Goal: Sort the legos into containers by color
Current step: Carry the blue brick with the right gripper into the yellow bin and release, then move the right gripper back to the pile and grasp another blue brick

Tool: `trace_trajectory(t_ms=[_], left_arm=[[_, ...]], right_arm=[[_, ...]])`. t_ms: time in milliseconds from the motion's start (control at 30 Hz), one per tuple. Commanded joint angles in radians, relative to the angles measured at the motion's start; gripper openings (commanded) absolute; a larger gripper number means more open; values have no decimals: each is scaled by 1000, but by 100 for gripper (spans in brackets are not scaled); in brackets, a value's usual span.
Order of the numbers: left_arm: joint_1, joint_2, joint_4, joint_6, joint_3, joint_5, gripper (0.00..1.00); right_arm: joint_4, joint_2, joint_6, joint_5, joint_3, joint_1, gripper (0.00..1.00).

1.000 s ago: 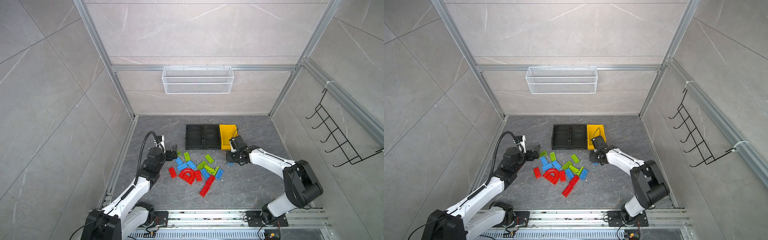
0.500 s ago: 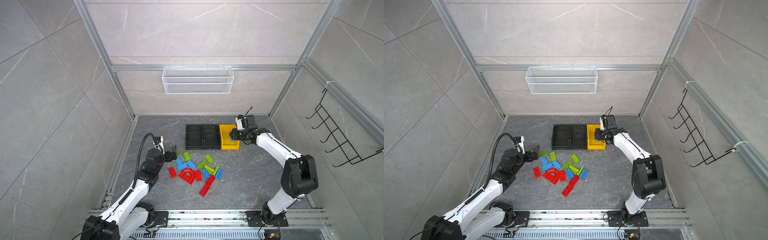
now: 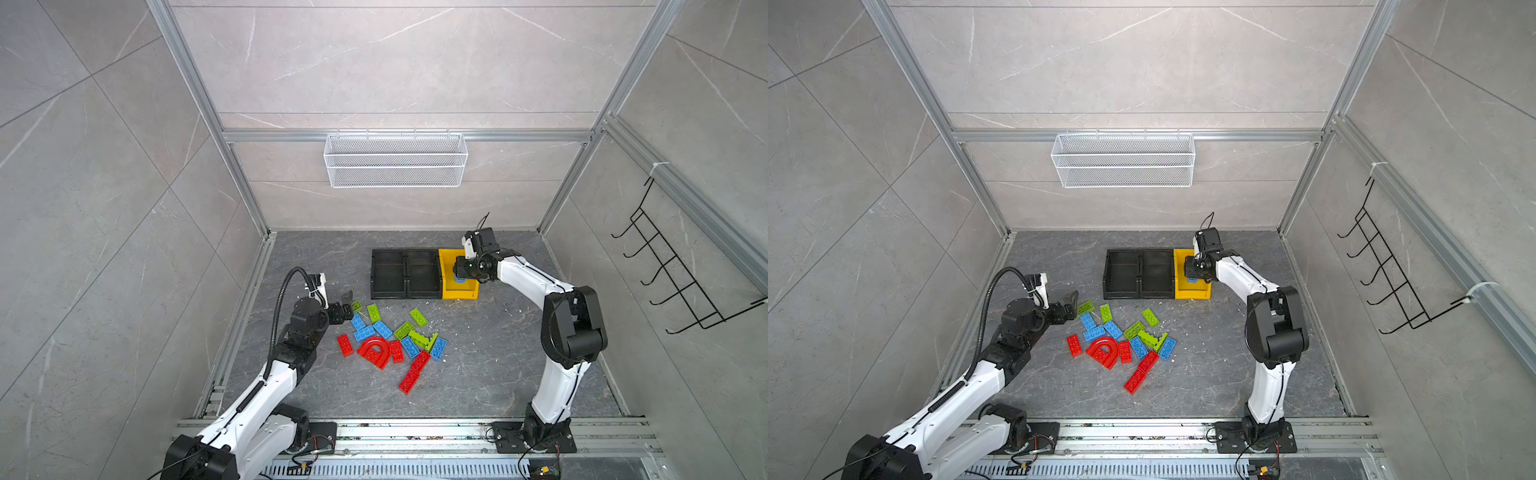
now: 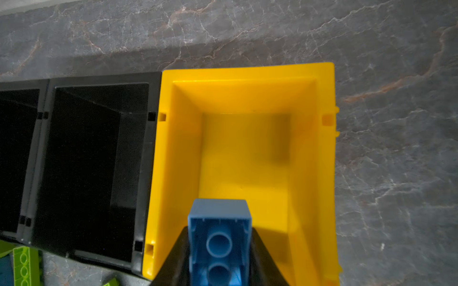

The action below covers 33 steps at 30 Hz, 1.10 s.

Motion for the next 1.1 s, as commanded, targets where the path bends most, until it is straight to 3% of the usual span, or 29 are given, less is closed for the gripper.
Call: trace_trajectory(t_ms=[0,133,267,400,600,833,1067], left_arm=[[2,-13,24,-7,-1,0,100],[2,-14,28,-8,-7,-15,100],[1,-21,23,-10,-4,2,100],[2,-34,20,-4,-7,-11,100],[1,-50,10,-4,-4,0,100],[2,-56,14,-10,-10,-4,100],[1,-48,13,-8,-7,-10,100]], right_arm=[[-9,26,-7,12,46,3,43],[-30,-5,-9,15,60,2,55],[-48,-107,20,-29,11,5,56],[-38,-319,86,-41,-172,64,58],[-52,-563,224,14,-470,253,59],[-120,-656,312,84,-577,379,57],[-52,-642,388,81,-701,458,54]])
